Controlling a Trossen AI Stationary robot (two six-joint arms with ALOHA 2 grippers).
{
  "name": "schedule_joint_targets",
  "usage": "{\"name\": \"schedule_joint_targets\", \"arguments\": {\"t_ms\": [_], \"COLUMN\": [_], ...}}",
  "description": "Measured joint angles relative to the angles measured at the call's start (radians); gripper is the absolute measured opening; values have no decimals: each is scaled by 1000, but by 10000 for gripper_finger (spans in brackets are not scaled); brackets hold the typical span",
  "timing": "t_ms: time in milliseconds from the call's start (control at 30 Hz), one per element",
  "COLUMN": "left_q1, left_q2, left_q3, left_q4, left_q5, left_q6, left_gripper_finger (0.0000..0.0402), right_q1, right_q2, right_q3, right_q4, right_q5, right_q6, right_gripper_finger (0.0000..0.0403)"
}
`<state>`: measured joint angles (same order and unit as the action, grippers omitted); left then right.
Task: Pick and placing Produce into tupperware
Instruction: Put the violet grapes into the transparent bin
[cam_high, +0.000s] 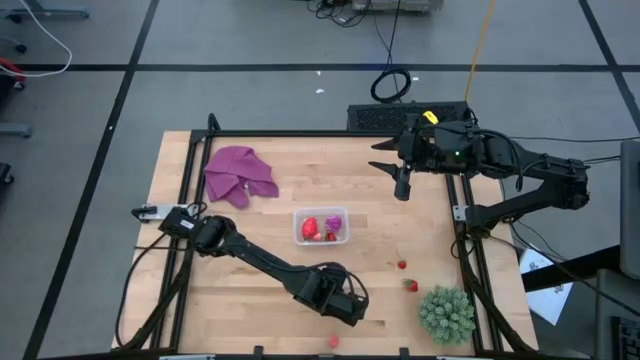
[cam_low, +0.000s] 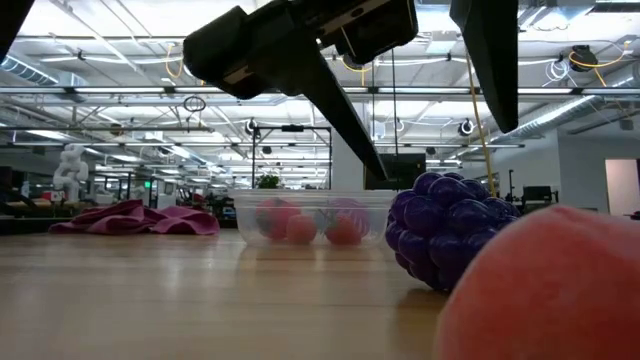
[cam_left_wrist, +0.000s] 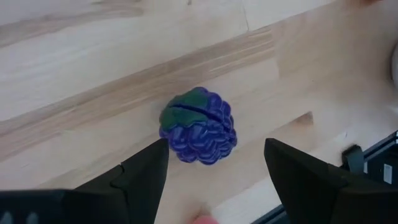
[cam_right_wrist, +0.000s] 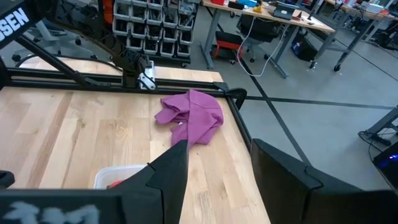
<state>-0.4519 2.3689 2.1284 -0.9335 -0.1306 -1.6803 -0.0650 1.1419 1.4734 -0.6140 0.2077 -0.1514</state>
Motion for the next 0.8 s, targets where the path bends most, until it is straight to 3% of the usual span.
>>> {"name": "schedule_joint_targets", "arguments": {"t_ms": [800], "left_q1": [7], "left_q2": [6], "left_q3": [0], "left_q4": [-34], "left_q5": [-5], "left_q6": [53], "left_gripper_finger": [269], "right_q1": [0], "right_q2": [0], "right_q3": [0], "right_q4": [-8], "right_q5": [0], "right_q6": [0], "right_gripper_finger": [165]}}
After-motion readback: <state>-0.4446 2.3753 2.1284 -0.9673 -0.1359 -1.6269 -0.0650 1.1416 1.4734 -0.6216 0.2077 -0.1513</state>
